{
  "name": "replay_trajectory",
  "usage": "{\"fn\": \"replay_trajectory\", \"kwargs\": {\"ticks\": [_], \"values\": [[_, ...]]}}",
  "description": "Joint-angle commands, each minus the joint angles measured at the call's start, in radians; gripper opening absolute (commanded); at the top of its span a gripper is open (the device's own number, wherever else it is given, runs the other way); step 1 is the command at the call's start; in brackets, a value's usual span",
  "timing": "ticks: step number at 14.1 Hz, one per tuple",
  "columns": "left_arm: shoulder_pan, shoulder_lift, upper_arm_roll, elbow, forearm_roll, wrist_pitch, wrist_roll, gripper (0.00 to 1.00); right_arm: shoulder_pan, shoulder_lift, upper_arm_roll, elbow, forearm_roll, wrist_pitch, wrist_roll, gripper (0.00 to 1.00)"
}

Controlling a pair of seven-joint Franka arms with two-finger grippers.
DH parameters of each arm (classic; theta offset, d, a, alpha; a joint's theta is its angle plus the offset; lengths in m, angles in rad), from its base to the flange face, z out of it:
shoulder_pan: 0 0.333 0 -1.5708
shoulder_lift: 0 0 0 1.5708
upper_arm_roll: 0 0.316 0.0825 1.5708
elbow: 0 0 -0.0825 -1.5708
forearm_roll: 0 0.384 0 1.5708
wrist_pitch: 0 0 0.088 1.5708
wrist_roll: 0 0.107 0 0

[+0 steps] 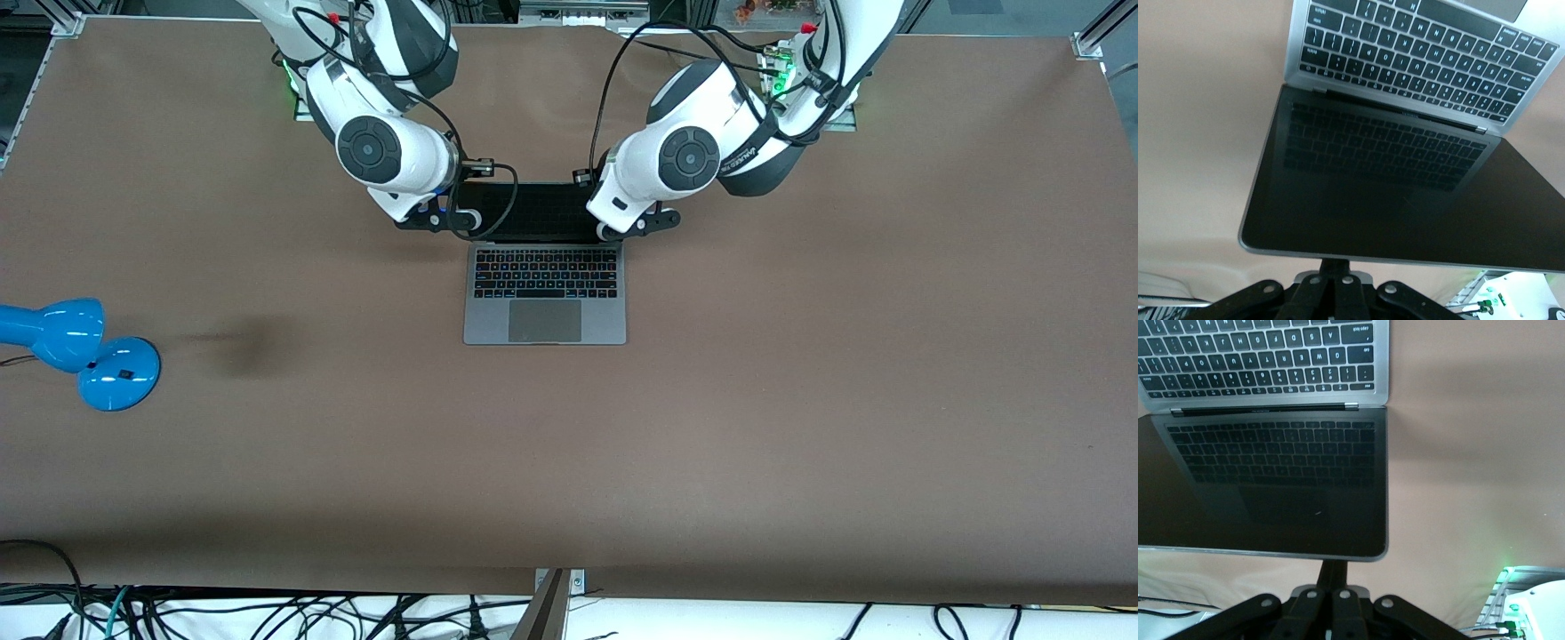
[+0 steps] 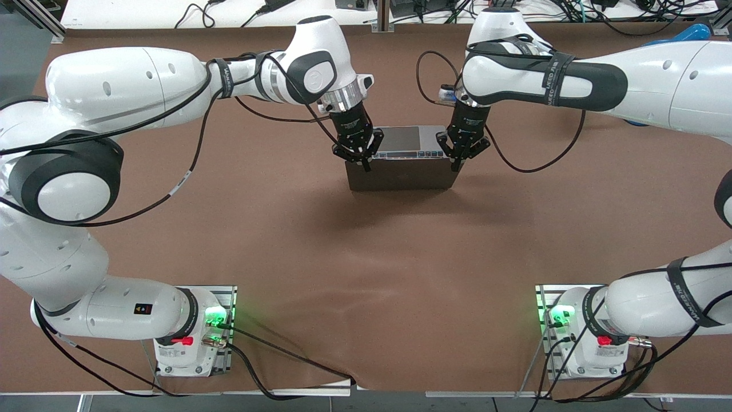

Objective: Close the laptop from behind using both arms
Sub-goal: 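Lower both grippers to the back of the laptop screen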

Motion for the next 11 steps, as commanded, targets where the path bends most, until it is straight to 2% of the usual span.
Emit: {"fn": "replay_trajectory", "kwargs": {"ticks": [1,8,11], "values": [[0.0,0.052,-0.005,0.043,0.058,-0.003,-0.009,0.0,-0.025,-0.011,0.007,-0.016,-0.024,0.038,-0.022,0.0],[0.0,0.083,0.021,0.056,0.088,0.008,-0.001,0.0,-0.057,-0.005,0.006,-0.006,-0.031,0.093,-0.042,0.0],[-0.011,0.117,0.03,0.074,0.112,0.022,-0.001,0.0,-0.066,-0.003,0.006,-0.004,-0.066,0.147,-0.076,0.0]]}}
